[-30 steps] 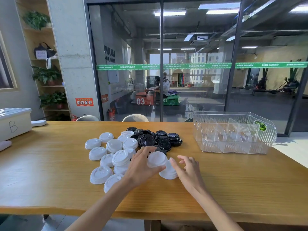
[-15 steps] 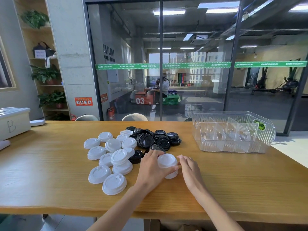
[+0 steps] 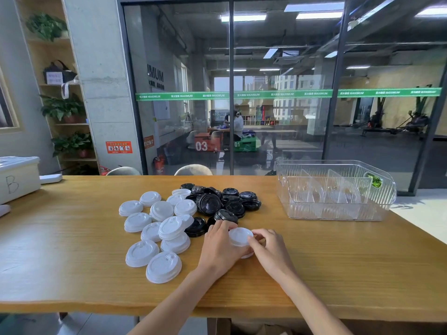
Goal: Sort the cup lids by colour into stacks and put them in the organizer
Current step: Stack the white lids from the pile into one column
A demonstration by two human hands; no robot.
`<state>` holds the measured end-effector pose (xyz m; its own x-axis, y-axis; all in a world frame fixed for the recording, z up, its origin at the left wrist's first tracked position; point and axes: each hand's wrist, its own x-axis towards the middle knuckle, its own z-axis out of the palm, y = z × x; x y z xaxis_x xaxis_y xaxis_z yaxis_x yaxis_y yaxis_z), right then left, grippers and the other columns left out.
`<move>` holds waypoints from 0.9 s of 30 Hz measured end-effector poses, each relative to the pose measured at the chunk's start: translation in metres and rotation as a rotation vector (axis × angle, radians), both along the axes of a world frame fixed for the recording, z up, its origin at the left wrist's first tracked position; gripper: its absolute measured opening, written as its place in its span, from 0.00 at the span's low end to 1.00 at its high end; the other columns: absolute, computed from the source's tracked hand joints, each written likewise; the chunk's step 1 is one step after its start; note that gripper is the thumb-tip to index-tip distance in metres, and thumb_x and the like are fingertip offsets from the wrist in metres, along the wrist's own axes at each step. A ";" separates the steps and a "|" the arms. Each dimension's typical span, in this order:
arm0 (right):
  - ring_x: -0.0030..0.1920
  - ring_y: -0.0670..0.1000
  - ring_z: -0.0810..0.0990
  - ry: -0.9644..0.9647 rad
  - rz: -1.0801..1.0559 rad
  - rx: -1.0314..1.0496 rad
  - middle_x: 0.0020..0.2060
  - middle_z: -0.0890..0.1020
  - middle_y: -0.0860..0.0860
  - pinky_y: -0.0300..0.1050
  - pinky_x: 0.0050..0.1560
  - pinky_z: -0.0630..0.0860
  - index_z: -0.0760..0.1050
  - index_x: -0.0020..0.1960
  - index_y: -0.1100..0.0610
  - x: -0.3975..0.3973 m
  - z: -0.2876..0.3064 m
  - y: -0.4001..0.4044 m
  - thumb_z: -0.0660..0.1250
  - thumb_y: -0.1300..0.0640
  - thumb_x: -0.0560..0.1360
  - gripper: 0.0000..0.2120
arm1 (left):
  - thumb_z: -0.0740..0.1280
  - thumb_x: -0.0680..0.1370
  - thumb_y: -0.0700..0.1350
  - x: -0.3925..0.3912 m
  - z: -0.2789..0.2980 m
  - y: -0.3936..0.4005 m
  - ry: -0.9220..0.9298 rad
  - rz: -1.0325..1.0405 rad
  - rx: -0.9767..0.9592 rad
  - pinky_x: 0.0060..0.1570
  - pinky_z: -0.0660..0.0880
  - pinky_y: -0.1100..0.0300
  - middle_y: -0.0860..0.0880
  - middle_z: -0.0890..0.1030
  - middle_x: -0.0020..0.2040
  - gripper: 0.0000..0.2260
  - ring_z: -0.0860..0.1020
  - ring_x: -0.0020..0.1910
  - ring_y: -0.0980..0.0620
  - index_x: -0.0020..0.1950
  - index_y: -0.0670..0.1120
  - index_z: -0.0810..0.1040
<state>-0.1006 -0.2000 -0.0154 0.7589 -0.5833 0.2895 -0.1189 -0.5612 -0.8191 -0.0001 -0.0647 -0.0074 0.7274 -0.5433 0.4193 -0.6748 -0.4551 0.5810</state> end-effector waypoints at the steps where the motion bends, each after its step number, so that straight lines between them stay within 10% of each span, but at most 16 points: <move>1: 0.62 0.48 0.76 -0.002 0.000 -0.002 0.53 0.77 0.43 0.49 0.61 0.77 0.79 0.57 0.42 0.000 0.000 0.001 0.68 0.48 0.83 0.04 | 0.78 0.71 0.66 0.000 0.000 0.001 0.005 -0.001 -0.001 0.66 0.70 0.59 0.59 0.75 0.63 0.32 0.72 0.65 0.55 0.70 0.53 0.76; 10: 0.62 0.50 0.77 0.002 -0.007 -0.050 0.54 0.77 0.42 0.52 0.63 0.78 0.82 0.63 0.50 -0.002 0.000 0.001 0.68 0.48 0.83 0.12 | 0.70 0.83 0.55 0.007 0.010 0.026 0.256 -0.164 -0.042 0.61 0.74 0.65 0.57 0.78 0.69 0.21 0.76 0.68 0.60 0.75 0.52 0.78; 27: 0.63 0.49 0.73 0.041 -0.029 -0.173 0.58 0.79 0.48 0.47 0.64 0.74 0.82 0.63 0.57 0.000 -0.002 -0.001 0.68 0.51 0.83 0.13 | 0.70 0.85 0.50 0.015 0.004 0.025 0.183 -0.177 -0.095 0.65 0.77 0.61 0.56 0.82 0.66 0.16 0.79 0.64 0.61 0.72 0.49 0.81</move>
